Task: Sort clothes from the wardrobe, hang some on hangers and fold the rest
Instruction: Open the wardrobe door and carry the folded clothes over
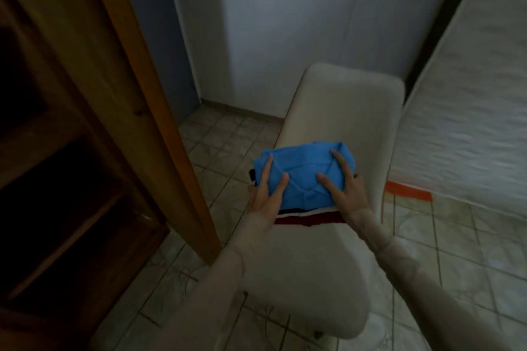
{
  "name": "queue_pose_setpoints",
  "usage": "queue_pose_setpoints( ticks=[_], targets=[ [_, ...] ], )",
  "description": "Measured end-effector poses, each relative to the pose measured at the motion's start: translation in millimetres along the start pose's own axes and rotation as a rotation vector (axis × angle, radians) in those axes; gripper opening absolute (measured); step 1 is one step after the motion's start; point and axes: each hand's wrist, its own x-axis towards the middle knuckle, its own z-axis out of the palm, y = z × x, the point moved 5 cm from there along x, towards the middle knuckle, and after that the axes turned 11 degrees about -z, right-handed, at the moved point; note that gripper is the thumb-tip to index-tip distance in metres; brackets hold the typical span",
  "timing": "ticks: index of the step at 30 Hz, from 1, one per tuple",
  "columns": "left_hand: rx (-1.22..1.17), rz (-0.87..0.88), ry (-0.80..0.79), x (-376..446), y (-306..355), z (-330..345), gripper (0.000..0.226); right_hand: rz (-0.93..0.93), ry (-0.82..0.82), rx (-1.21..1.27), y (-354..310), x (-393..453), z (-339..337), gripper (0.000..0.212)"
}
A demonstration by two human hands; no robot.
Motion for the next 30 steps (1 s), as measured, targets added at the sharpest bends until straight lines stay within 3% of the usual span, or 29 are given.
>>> queue_pose_setpoints(
  ticks=[3, 8, 12, 16, 24, 30],
  targets=[
    [0.005, 0.067, 0.005, -8.9, 65.1, -1.5, 0.057, -0.069, 0.052, 0.015, -52.4, 18.5, -35.6, 0.082],
    [0.07, 0.174, 0.052, -42.7, 160.3, -12.4, 0.056, -0.215, 0.104, 0.055, -143.0, 28.1, -86.7, 0.076],
    [0.055, 0.218, 0.067, -86.1, 205.7, -28.0, 0.056, -0.297, 0.081, 0.093, -201.0, 15.2, -109.0, 0.06],
    [0.077, 0.226, 0.13, -134.9, 230.7, -53.6, 0.056, -0.338, 0.043, 0.092, -251.9, -7.5, -113.6, 0.06],
    [0.133, 0.248, 0.365, -217.2, 252.1, -152.5, 0.056, -0.453, -0.01, 0.122, -347.5, -48.6, -64.1, 0.06],
    [0.151, 0.209, 0.693, -279.2, 251.9, -256.9, 0.049, -0.534, -0.081, 0.204, -428.4, -83.0, 20.0, 0.061]
  ],
)
